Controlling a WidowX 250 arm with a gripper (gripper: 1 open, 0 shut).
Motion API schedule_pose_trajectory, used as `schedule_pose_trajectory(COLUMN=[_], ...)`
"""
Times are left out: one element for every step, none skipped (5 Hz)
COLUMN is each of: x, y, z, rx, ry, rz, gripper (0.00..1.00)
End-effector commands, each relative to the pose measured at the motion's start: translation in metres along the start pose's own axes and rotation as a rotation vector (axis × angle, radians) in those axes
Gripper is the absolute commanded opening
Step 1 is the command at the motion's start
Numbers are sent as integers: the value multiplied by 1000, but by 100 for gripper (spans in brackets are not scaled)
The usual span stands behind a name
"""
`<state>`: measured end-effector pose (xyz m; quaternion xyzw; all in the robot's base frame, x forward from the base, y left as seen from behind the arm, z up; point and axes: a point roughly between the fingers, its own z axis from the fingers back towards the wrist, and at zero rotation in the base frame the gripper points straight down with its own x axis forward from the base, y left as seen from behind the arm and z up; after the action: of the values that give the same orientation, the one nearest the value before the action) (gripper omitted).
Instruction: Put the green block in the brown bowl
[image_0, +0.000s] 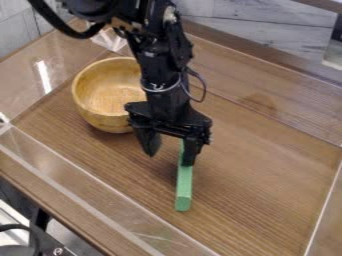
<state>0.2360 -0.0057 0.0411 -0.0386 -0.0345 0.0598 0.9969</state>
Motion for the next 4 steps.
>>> schedule_pose_trajectory(x=[-6,-6,-8,-14], y=[-6,-3,0,2], z=[-22,-18,-11,-11], rx=[5,7,12,15], ry=[2,5,17,32], rz=[-10,23,58,55], gripper=[100,0,0,0])
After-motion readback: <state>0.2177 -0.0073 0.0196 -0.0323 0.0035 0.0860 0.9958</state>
